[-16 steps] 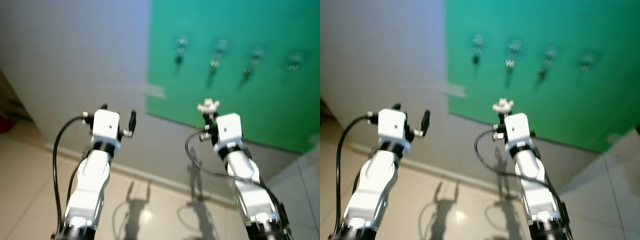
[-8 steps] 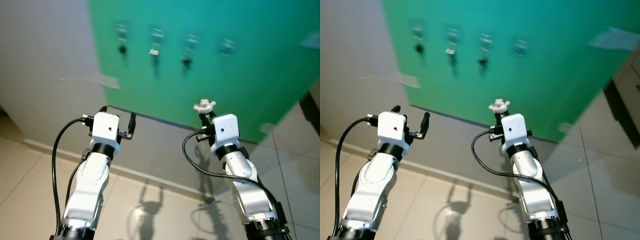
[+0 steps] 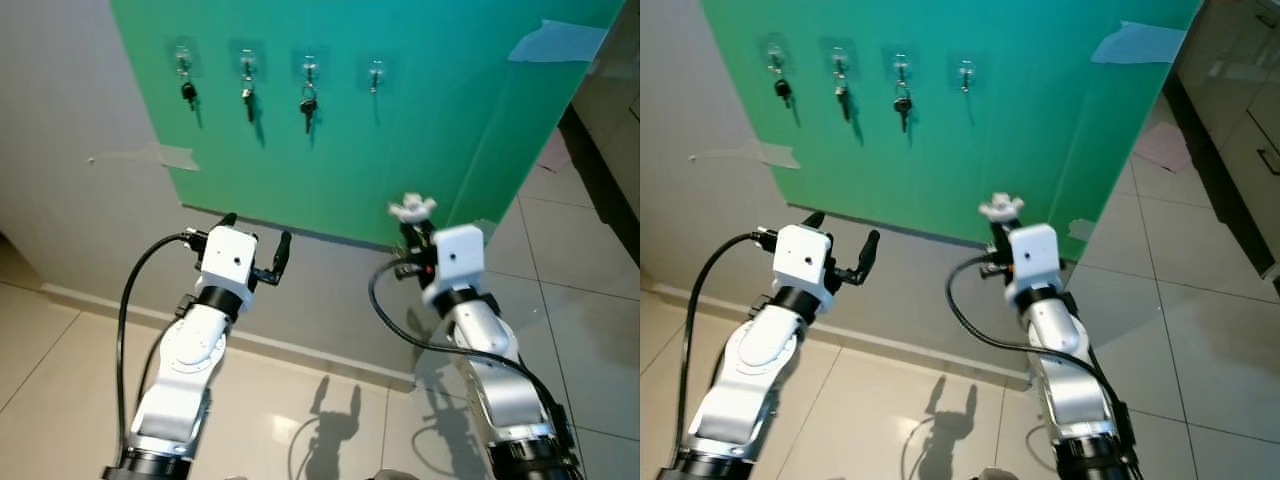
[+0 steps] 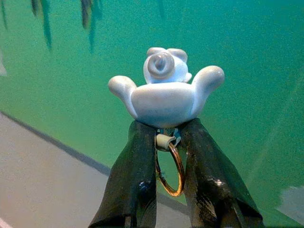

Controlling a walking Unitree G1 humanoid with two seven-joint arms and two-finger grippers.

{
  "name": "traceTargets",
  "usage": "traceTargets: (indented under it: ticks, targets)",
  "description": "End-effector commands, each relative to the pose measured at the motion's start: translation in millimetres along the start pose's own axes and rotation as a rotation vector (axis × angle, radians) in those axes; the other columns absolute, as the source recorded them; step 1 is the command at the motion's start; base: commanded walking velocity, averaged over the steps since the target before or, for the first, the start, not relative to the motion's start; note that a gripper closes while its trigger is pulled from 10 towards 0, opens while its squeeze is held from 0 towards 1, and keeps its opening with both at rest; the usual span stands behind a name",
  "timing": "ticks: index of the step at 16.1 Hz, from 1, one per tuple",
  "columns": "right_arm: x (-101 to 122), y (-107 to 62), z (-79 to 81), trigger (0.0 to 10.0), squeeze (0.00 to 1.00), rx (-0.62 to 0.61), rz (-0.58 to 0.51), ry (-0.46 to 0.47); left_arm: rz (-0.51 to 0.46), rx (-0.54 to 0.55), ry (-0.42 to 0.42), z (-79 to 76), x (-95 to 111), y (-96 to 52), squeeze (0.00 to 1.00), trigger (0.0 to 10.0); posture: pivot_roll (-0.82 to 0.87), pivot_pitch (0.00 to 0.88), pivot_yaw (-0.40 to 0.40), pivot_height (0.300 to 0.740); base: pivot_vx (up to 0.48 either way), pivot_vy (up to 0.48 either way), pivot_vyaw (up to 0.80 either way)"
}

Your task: Hang keys on a hook

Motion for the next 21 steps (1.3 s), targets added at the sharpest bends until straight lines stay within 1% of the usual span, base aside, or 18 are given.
traceTargets:
  ticks: [1,2,4,6,7,10,12,14,15,16,18,20,21]
  targets:
    - [18.8,6.9,-8.2,10.0,0.0,-0.02,-0.06,0.022,-0.036,-0.079,0.02,-8.1,10.5,1.0,0.0,10.0,-0.07,0.024,0.0,0.74,0.0,0.0,0.0]
    - [21.3,8.5,-9.7,10.0,0.0,-0.023,-0.065,0.028,-0.039,-0.102,0.026,-9.9,11.3,0.5,0.0,10.0,-0.07,0.024,0.0,0.74,0.0,0.0,0.0]
    - [40.6,18.1,-11.9,10.0,0.0,0.032,-0.103,0.051,-0.054,-0.241,-0.03,-22.3,15.5,-4.5,0.0,10.0,-0.07,0.021,0.002,0.74,0.0,0.0,0.0]
    - [60.0,25.9,-14.5,10.0,0.0,0.064,-0.149,0.095,-0.05,-0.341,-0.058,-32.6,17.7,-8.8,0.0,10.0,-0.07,0.024,0.003,0.74,0.0,0.0,0.0]
    - [69.6,30.5,-16.8,10.0,0.0,0.07,-0.168,0.117,-0.048,-0.371,-0.056,-34.8,18.5,-10.1,0.0,10.0,-0.07,0.026,0.005,0.74,0.0,0.0,0.0]
    - [95.9,40.9,-21.8,10.0,0.0,0.096,-0.232,0.187,-0.05,-0.375,-0.038,-33.0,19.6,-9.6,0.0,10.0,-0.08,0.035,0.009,0.74,0.0,0.0,0.0]
    - [112.4,51.7,-26.4,10.0,0.0,0.101,-0.271,0.258,-0.05,-0.375,-0.035,-31.6,20.3,-9.4,0.0,10.0,-0.08,0.042,0.01,0.74,0.0,0.0,0.0]
    - [118.6,59.9,-25.7,10.0,0.0,0.102,-0.288,0.254,-0.06,-0.373,-0.035,-31.6,22.3,-9.4,0.0,10.0,-0.07,0.044,0.01,0.74,0.0,0.0,0.0]
    - [123.4,67.1,-26.1,10.0,0.0,0.096,-0.298,0.259,-0.068,-0.345,-0.029,-29.4,24.2,-8.4,0.0,10.0,-0.07,0.046,0.007,0.74,0.0,0.0,0.0]
    - [126.0,70.1,-25.7,10.0,0.0,0.092,-0.308,0.251,-0.062,-0.32,-0.032,-27.3,24.3,-7.2,0.0,10.0,-0.07,0.045,0.006,0.74,0.0,0.0,0.0]
    - [131.8,73.8,-23.3,10.0,0.0,0.093,-0.336,0.265,-0.069,-0.273,-0.036,-21.9,25.5,-6.0,0.0,10.0,-0.06,0.039,-0.002,0.74,0.0,0.0,0.0]
    - [137.0,77.1,-21.7,10.0,0.0,0.088,-0.369,0.28,-0.071,-0.272,-0.034,-21.2,25.6,-6.0,0.0,10.0,-0.06,0.033,-0.003,0.74,0.0,0.0,0.0]
    - [139.3,80.1,-20.8,10.0,0.0,0.086,-0.379,0.273,-0.073,-0.275,-0.036,-22.4,26.4,-5.5,0.0,10.0,-0.06,0.032,-0.003,0.74,0.0,0.0,0.0]
Point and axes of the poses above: a point about 5 cm out from each wrist's last joint towards the gripper, its own y axis pointing out of the wrist towards the gripper, its own x axis along the axis of the wrist's last joint, z = x × y, the point moved 2 cm from there along y, pointing out of the wrist towards the gripper, and after that the axes turned 8 degrees about -y, right-handed, at the moved point
